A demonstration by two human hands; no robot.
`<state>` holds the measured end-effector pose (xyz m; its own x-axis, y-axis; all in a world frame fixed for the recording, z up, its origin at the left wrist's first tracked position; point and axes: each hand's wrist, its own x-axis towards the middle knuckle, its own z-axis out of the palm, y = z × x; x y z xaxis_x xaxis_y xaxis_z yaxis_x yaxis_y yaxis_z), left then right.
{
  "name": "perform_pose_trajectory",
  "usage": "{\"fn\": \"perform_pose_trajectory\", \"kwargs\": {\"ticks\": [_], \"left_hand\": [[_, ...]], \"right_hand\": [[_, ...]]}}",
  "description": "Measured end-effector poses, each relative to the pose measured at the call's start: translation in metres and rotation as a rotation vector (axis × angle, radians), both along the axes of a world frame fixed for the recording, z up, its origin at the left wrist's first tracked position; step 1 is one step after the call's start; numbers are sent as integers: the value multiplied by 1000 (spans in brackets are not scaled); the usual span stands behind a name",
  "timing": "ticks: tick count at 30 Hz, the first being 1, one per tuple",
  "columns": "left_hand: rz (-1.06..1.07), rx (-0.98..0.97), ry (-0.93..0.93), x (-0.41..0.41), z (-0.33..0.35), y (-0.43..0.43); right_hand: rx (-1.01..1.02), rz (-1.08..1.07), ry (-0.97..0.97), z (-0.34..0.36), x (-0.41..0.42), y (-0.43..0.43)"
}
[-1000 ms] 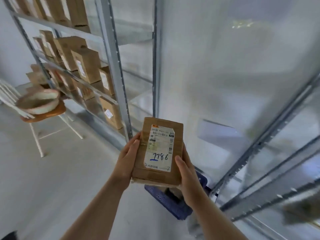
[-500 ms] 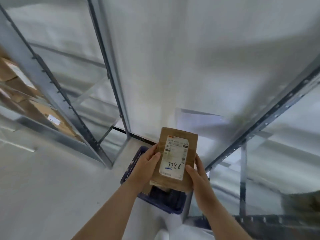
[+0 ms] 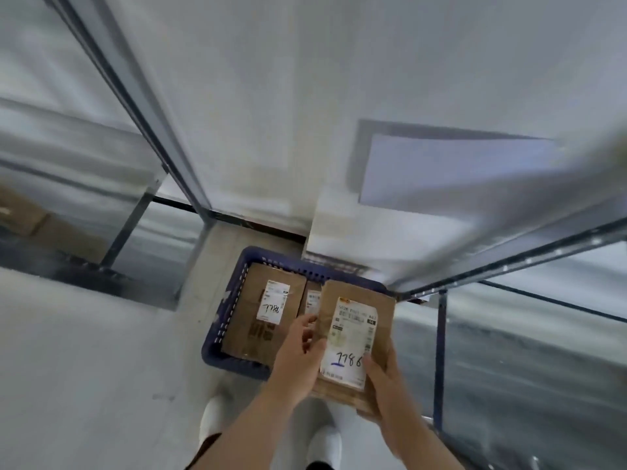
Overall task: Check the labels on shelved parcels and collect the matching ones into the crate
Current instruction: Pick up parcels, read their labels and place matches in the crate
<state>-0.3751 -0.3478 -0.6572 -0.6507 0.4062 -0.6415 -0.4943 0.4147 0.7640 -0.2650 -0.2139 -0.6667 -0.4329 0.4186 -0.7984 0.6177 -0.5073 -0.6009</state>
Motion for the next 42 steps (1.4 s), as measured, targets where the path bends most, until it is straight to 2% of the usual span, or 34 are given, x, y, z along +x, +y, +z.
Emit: {"fn": "perform_pose_trajectory", "kwargs": {"ticks": [6,11,15,20,27,34,38,42], "left_hand": [[-101,-94,-30,-18,-127,8],[-230,-187,26,-41,-227,16],[-271,-248,120,-58,-278,26],[-220,-298,193,-74,-317,35],[-126,-356,219,-78,-336,30],[-114,-410,83,-80,-334,25],[-124,-398,39,-87,-306,21],[-141,-344,48,-97,-256,17]], "right_hand": [[-27,-99,-140,-120,-19,-2],[8,-58,-183,-210,-40,8],[1,-27,-162,-257,-59,20],[-4,38,-116,-297,-81,34],[27,93,-82,-328,-99,33],[147,155,-155,-331,-103,29],[239,220,-244,-312,-109,22],[405,377,-321,-278,-110,21]]}}
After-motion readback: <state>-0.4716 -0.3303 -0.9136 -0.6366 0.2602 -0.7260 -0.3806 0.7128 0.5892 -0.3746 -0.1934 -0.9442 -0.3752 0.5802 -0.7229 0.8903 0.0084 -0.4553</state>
